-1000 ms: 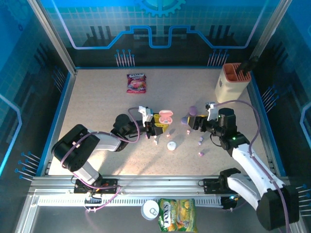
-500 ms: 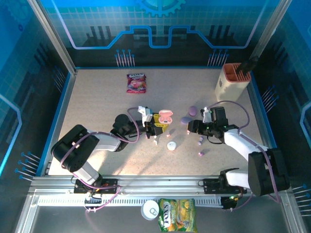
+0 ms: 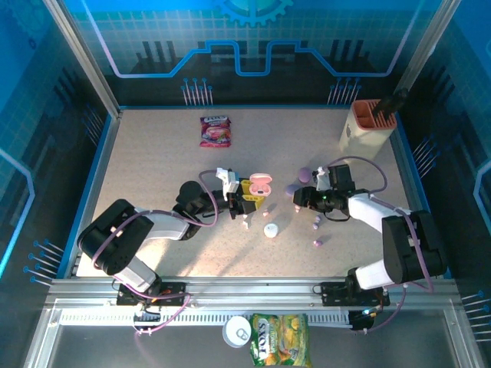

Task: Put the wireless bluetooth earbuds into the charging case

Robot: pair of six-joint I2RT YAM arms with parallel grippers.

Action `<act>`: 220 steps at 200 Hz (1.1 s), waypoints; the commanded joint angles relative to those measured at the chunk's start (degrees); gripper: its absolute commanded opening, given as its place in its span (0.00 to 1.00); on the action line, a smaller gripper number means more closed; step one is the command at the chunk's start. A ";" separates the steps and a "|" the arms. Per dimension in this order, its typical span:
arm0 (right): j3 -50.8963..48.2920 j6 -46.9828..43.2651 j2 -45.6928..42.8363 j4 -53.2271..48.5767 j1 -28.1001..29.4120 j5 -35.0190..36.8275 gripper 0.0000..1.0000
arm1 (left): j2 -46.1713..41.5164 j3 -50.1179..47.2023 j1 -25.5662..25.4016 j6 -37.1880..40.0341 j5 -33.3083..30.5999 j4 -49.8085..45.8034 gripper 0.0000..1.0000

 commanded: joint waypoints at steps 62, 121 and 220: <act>2.82 -1.16 6.11 0.57 0.45 -2.44 0.53 | -1.37 -0.48 0.39 0.29 0.84 2.34 0.40; 0.98 -1.47 6.16 0.80 0.77 -2.86 0.51 | -1.55 -0.42 0.41 0.65 1.36 2.38 0.40; 1.31 -1.80 8.62 0.61 1.04 -3.82 0.51 | -1.89 -0.82 0.44 0.45 1.57 2.37 0.40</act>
